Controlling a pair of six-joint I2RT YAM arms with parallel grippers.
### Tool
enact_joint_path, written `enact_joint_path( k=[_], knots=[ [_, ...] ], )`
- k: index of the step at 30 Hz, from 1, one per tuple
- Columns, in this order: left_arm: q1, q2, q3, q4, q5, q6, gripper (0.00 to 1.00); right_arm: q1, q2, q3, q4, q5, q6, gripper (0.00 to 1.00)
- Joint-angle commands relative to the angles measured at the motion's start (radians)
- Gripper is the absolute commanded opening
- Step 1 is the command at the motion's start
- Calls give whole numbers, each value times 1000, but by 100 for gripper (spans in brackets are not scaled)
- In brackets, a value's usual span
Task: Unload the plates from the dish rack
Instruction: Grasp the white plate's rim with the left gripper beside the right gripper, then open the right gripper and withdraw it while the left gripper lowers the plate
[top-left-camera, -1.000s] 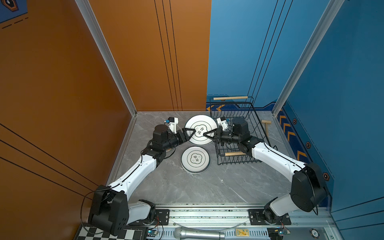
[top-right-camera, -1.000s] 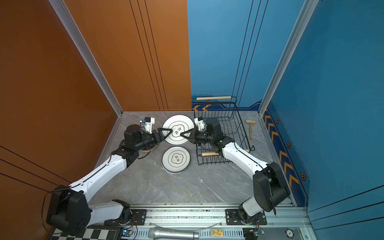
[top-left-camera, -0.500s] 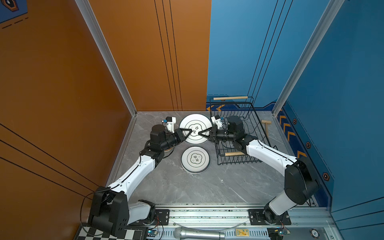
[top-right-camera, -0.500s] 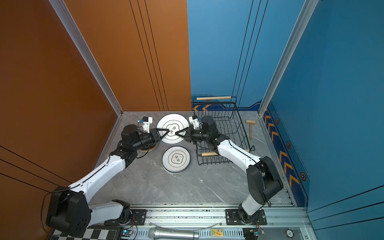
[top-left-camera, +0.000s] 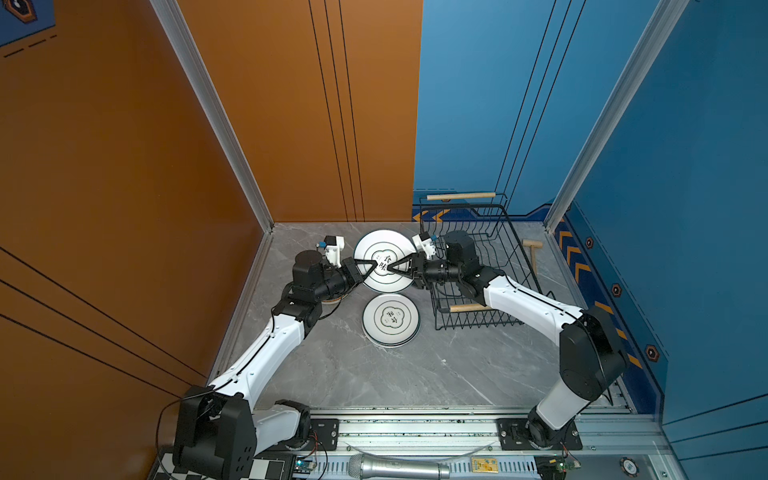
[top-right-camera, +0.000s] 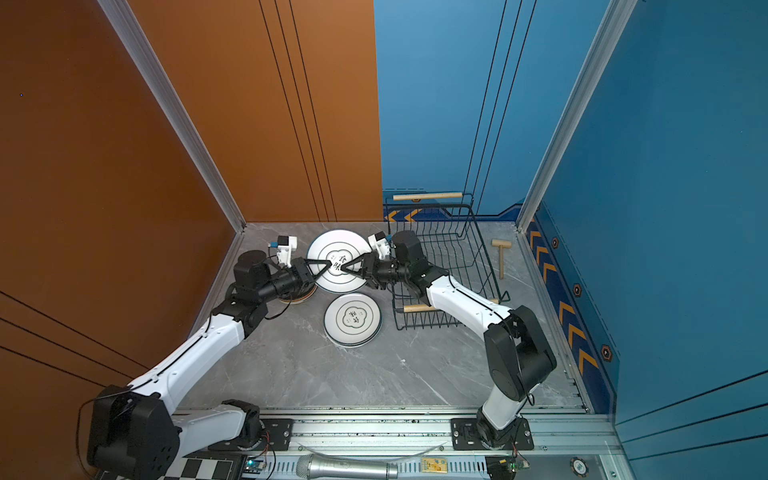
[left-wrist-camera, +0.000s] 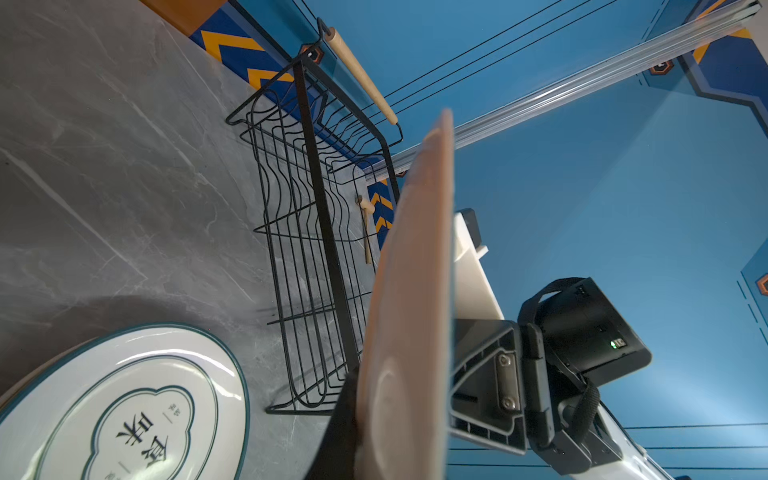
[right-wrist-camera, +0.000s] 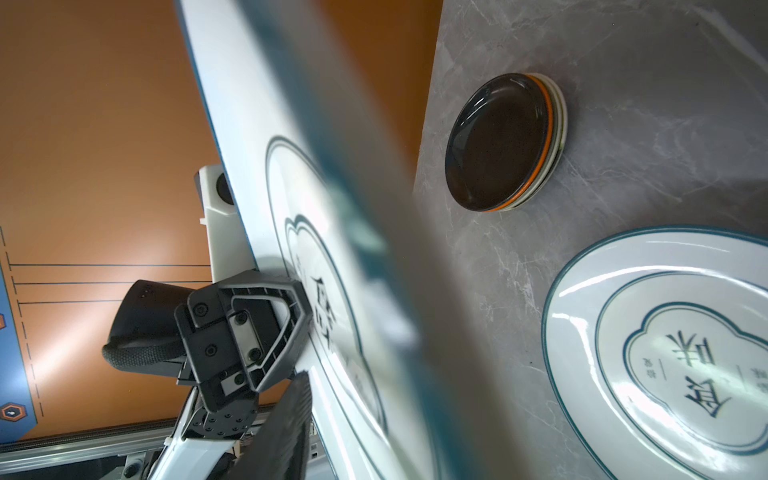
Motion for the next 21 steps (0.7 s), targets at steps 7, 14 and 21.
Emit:
enact_joint_path(
  k=[7, 14, 21],
  knots=[
    [62, -92, 27, -246, -25, 66, 0, -54, -30, 149, -333, 62, -259, 100],
    [109, -161, 32, -498, -72, 126, 0, -101, -70, 351, -915, 489, -653, 100],
    [121, -206, -9, -632, -172, 168, 0, -116, -135, 389, -1114, 923, -787, 100]
  ],
)
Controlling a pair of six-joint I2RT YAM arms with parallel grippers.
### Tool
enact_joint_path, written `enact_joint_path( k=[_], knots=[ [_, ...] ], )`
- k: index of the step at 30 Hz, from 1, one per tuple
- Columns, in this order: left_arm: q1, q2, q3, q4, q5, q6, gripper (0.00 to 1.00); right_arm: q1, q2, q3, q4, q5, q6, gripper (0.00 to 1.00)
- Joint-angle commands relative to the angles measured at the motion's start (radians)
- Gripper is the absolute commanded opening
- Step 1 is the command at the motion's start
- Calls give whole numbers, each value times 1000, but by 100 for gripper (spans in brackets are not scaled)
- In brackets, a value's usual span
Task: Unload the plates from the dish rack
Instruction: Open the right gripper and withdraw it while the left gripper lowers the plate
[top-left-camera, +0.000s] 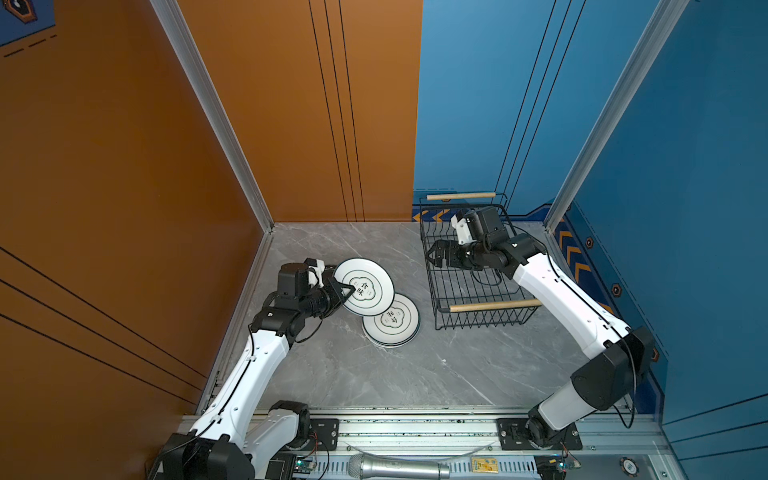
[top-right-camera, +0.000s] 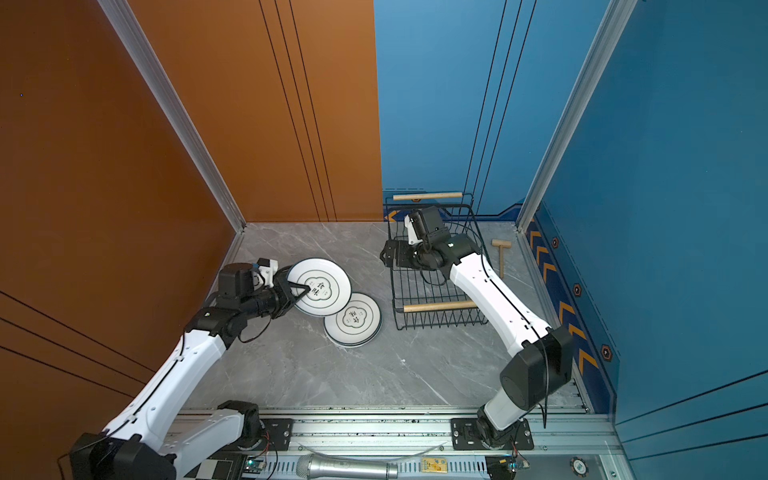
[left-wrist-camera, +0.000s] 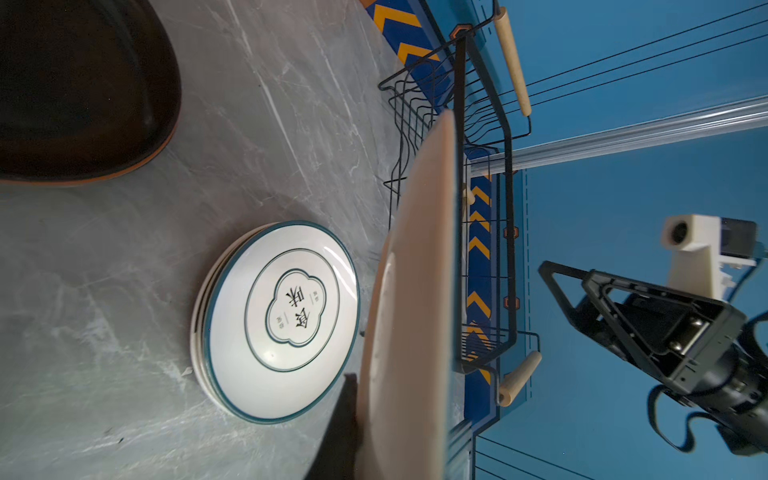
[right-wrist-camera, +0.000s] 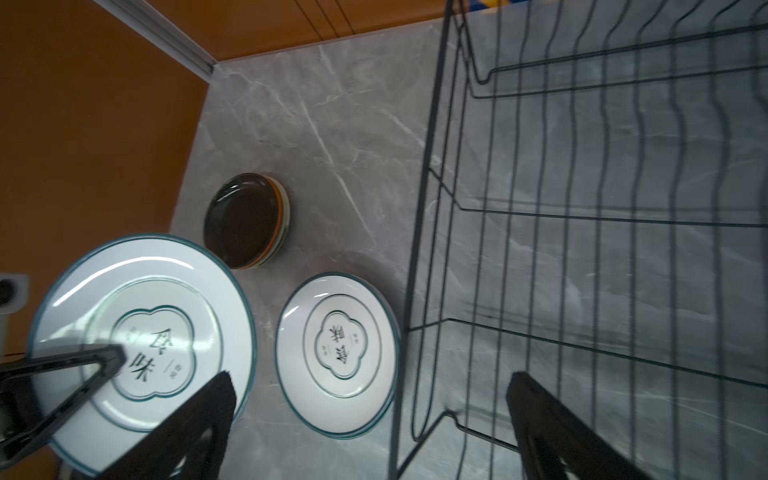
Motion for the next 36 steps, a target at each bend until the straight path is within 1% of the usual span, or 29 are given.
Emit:
enact_joint_path(
  k=[1, 3, 8, 14, 22, 36],
  knots=[
    [10, -33, -19, -81, -68, 38, 0, -18, -46, 6, -178, 275, -112, 100],
    [9, -39, -30, -92, -78, 36, 0, -30, -69, -9, -177, 304, -115, 100],
    [-8, -47, -63, -92, -93, 23, 0, -64, -103, -39, -177, 333, -126, 100],
    [-69, -26, -71, -92, -141, 21, 0, -105, -112, -70, -172, 294, -132, 100],
    [-148, 27, -69, -90, -195, 19, 0, -121, -133, -97, -169, 275, -134, 100],
    [-189, 93, -75, -87, -258, 19, 0, -150, -177, -150, -157, 244, -143, 100]
  ],
)
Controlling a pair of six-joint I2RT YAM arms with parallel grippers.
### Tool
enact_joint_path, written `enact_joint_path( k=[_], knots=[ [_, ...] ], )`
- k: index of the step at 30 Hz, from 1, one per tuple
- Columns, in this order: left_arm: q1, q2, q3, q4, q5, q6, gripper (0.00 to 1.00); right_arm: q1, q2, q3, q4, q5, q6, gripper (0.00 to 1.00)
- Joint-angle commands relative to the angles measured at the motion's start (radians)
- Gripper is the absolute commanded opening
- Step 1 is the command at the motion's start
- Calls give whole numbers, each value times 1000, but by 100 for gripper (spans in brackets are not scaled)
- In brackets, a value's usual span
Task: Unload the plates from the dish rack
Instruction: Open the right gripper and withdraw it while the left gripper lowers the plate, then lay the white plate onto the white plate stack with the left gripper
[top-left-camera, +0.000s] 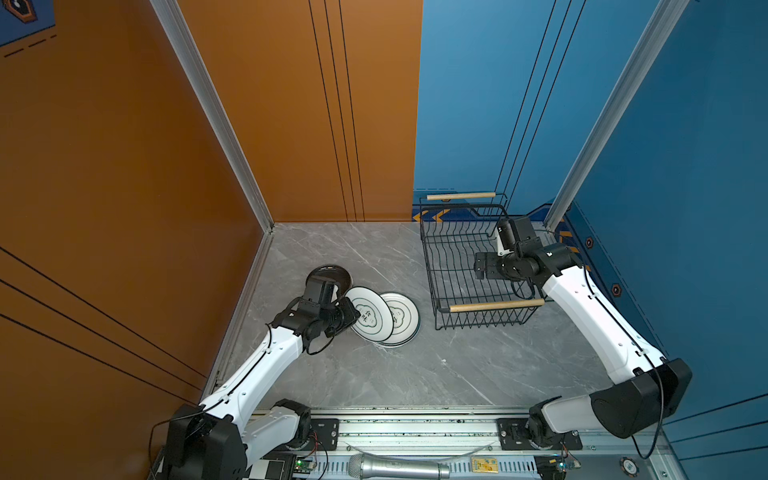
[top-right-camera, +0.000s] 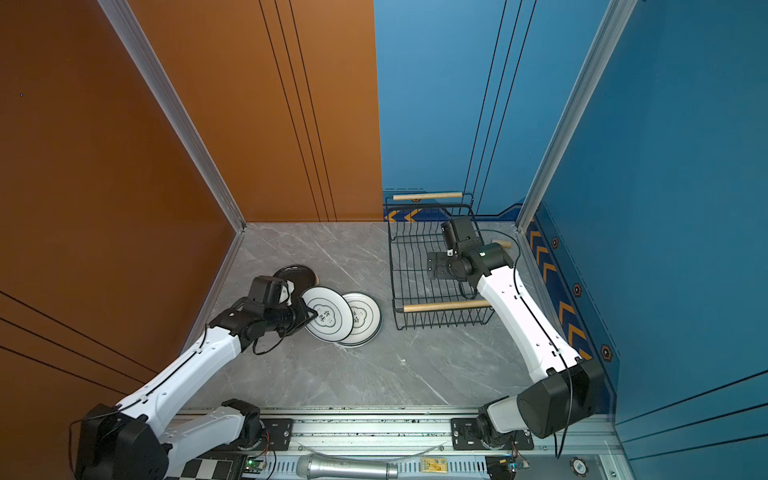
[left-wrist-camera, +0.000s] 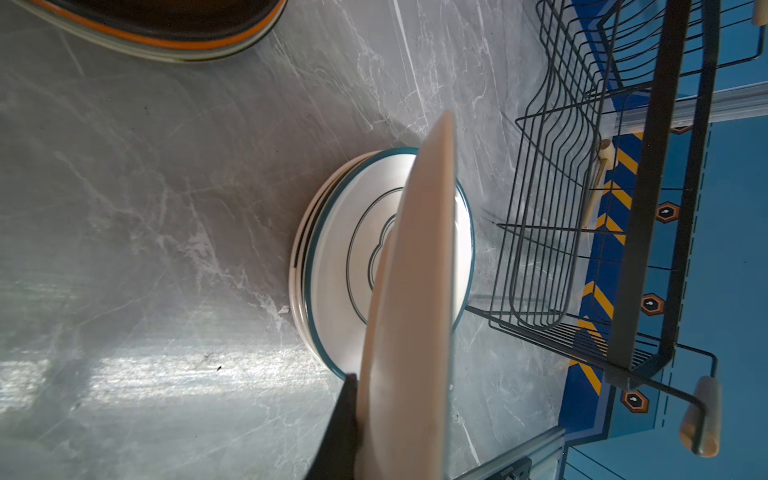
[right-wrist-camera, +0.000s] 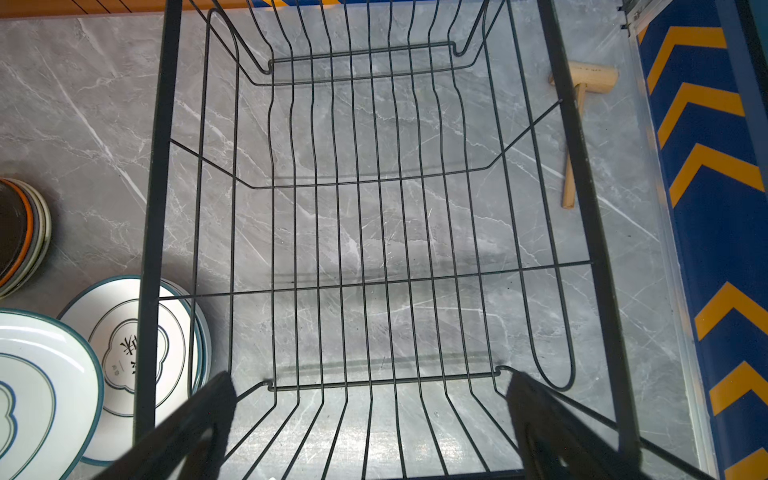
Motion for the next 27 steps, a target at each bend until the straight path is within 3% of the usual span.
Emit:
enact_joint_path(
  k=[1, 14, 27],
  knots=[
    [-10, 11, -5, 9, -33, 10, 0, -10, -29, -18, -11, -16, -22, 100],
    [-33, 72, -7, 10, -67, 7, 0, -16, -42, -38, -6, -41, -26, 100],
    [-48, 118, -5, 10, -65, -2, 11, -24, -53, -59, 3, -65, -30, 100]
  ],
)
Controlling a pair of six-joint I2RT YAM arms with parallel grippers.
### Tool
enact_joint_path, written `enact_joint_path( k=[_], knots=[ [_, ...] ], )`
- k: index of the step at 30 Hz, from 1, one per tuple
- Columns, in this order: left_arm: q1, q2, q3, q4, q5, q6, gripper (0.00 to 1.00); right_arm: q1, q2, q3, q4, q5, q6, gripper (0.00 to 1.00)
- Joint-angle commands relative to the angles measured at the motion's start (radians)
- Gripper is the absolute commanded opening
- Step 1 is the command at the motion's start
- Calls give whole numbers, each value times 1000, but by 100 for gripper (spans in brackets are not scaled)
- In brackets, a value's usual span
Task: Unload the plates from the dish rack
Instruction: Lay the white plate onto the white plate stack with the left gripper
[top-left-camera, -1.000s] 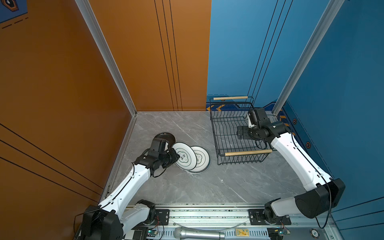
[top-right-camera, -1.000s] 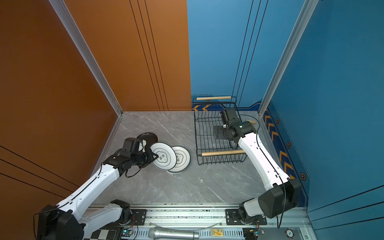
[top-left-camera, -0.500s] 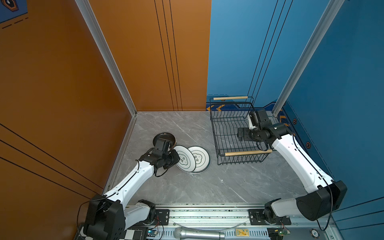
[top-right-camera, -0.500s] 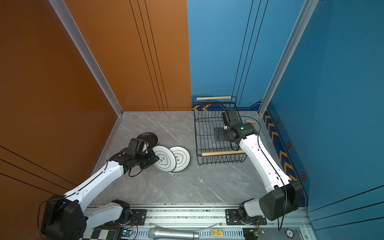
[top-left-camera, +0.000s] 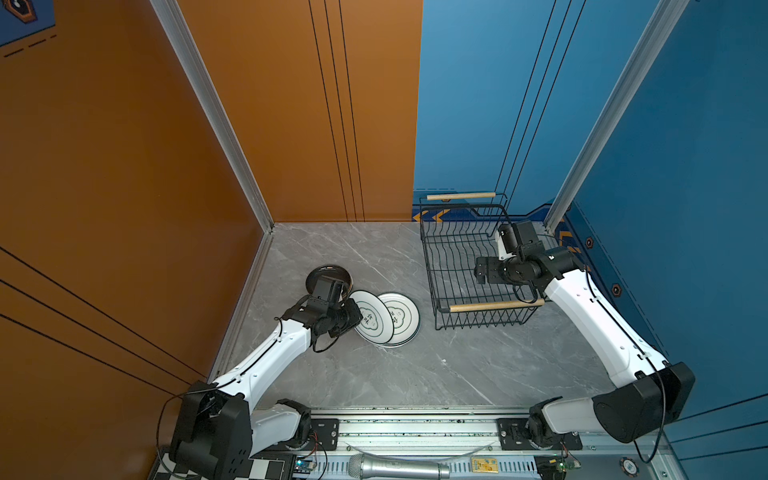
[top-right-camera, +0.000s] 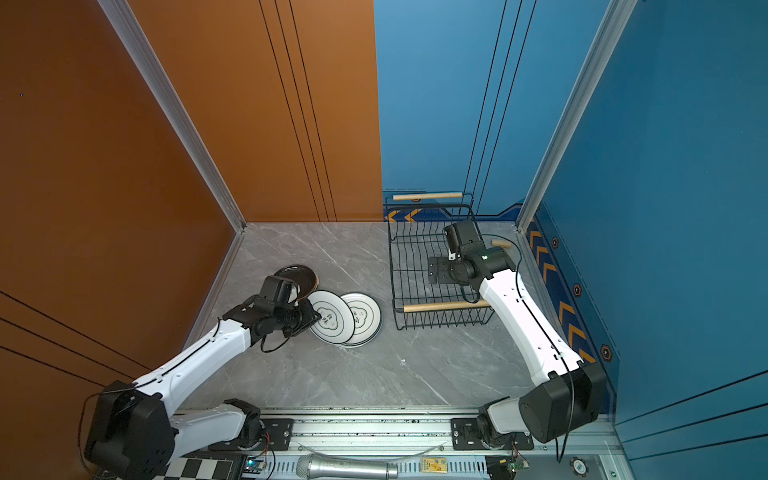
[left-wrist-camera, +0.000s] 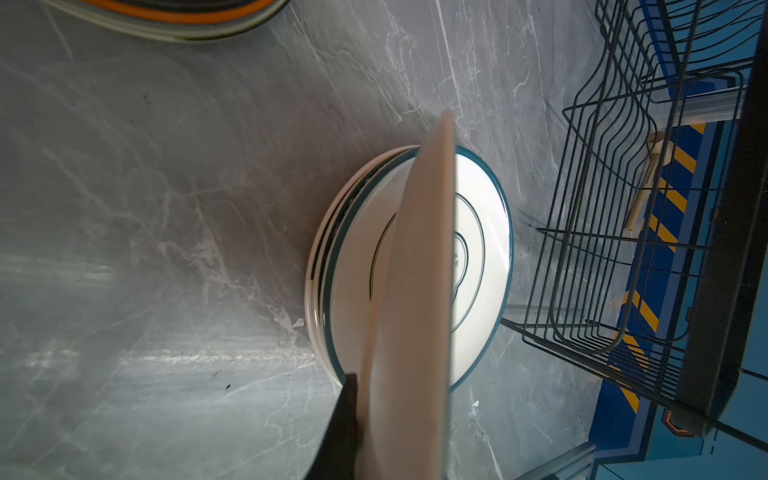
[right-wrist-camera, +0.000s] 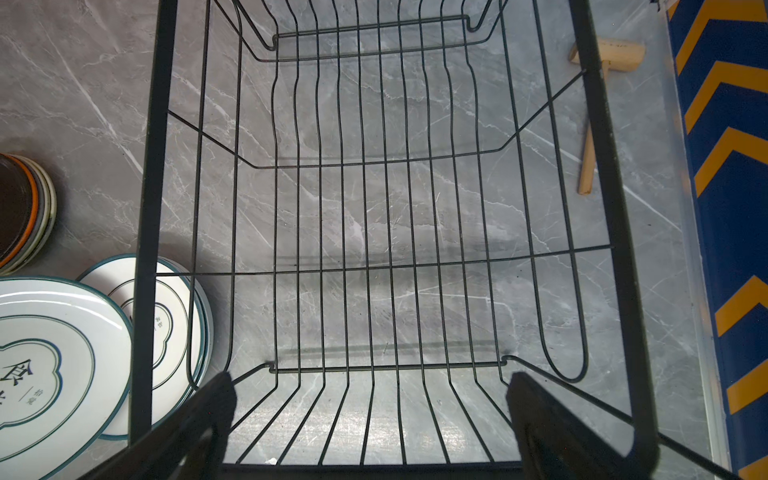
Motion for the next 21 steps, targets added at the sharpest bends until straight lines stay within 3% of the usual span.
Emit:
enact_joint_path(
  k=[1, 21],
  knots=[
    [-16, 28, -3, -25, -19, 4, 11, -9, -33, -17, 3, -14, -14, 100],
    [-65, 103, 16, -25, -49, -9, 24, -21, -41, -32, 5, -39, -24, 100]
  ],
)
